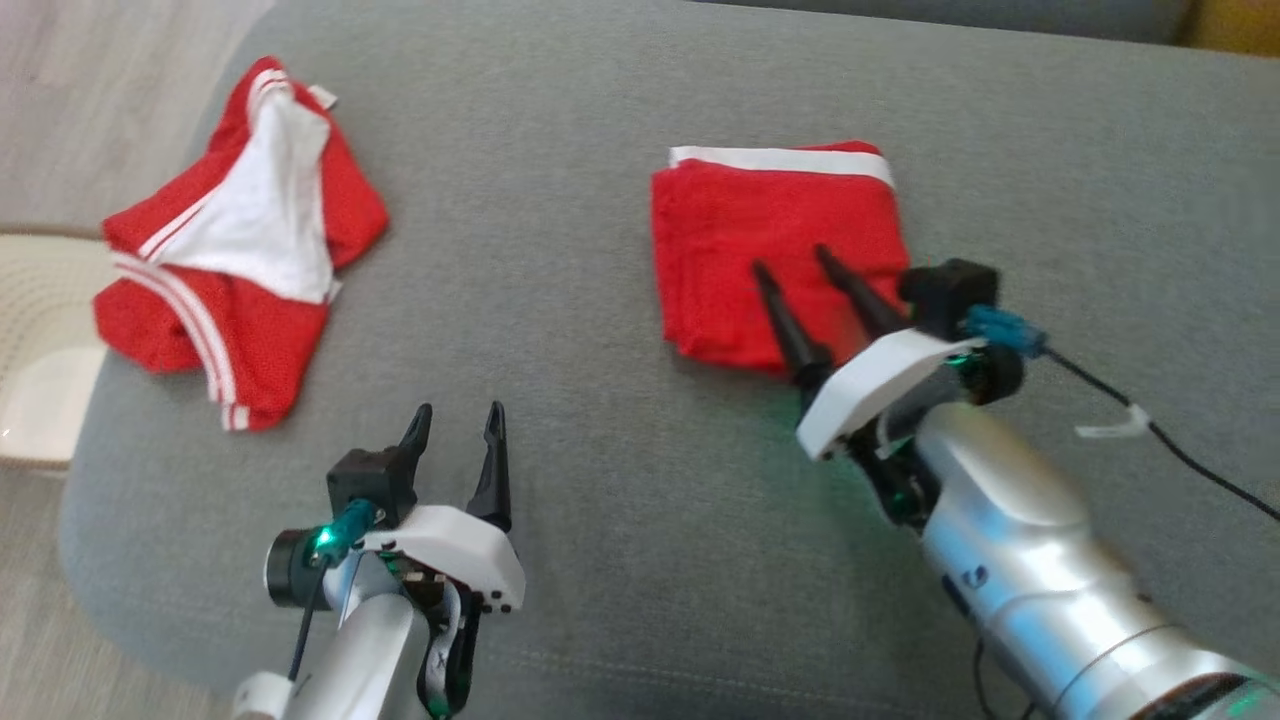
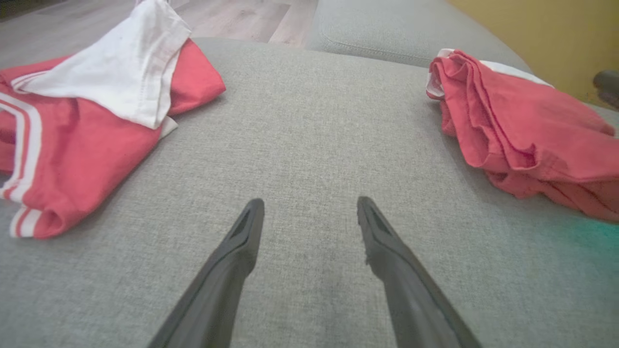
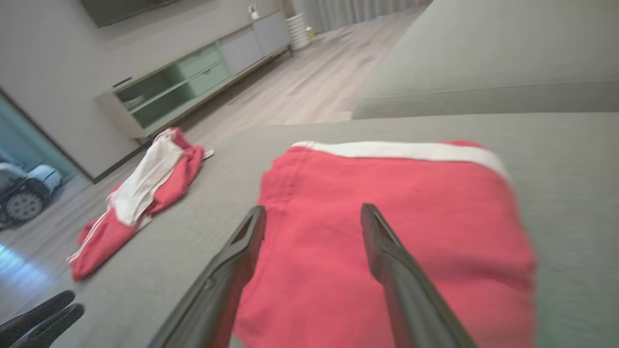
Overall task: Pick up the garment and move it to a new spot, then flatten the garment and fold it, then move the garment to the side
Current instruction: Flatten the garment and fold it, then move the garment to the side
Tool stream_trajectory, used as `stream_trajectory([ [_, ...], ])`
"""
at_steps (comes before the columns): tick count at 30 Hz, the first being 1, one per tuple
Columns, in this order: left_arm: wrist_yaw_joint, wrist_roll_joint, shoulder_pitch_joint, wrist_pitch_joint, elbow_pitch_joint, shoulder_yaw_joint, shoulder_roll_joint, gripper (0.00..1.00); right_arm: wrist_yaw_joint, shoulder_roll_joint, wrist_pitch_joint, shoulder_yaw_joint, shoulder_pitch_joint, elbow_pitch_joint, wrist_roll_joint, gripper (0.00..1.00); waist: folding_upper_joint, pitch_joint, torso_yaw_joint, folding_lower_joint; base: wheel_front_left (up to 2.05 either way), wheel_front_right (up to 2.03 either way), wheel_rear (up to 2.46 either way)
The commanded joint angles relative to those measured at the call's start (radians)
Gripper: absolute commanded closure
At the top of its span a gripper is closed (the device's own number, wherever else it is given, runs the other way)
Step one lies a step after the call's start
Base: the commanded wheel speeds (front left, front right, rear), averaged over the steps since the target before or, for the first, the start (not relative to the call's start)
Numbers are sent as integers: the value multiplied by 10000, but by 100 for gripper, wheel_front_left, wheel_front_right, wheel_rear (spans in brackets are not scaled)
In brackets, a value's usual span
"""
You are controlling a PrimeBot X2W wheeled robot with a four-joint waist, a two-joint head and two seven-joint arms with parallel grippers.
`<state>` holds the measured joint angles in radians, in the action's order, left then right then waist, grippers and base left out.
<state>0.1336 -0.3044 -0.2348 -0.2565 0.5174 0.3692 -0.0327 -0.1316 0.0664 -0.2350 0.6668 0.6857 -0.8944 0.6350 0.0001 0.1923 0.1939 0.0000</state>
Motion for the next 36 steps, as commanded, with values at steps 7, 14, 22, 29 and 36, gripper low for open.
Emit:
stream_trajectory([
  [7,137,328,-327,-53,-369,-729,-175,0,9,327,-263,-2924,-352,1069,-1534,0,-1,-31,-920,0,0,0,0],
  [14,188,591,-203,-53,-430,-1105,-175,0,9,98,-266,-5678,-2217,2671,-3623,0,-1,-197,-1380,0,0,0,0],
  [22,222,1111,245,-53,-635,-1544,-175,0,9,-147,-267,-6516,-3630,3507,-5013,0,-1,-627,-1743,0,0,0,0],
  [29,159,1407,791,-53,-745,-1728,-175,0,9,-159,-267,-6059,-4126,3549,-4564,0,-1,-1012,-1846,0,0,0,0],
  [36,154,1599,1114,-53,-871,-1874,-175,0,9,-160,-267,-5787,-4222,3455,-4267,0,-1,-1118,-1864,0,0,0,0],
])
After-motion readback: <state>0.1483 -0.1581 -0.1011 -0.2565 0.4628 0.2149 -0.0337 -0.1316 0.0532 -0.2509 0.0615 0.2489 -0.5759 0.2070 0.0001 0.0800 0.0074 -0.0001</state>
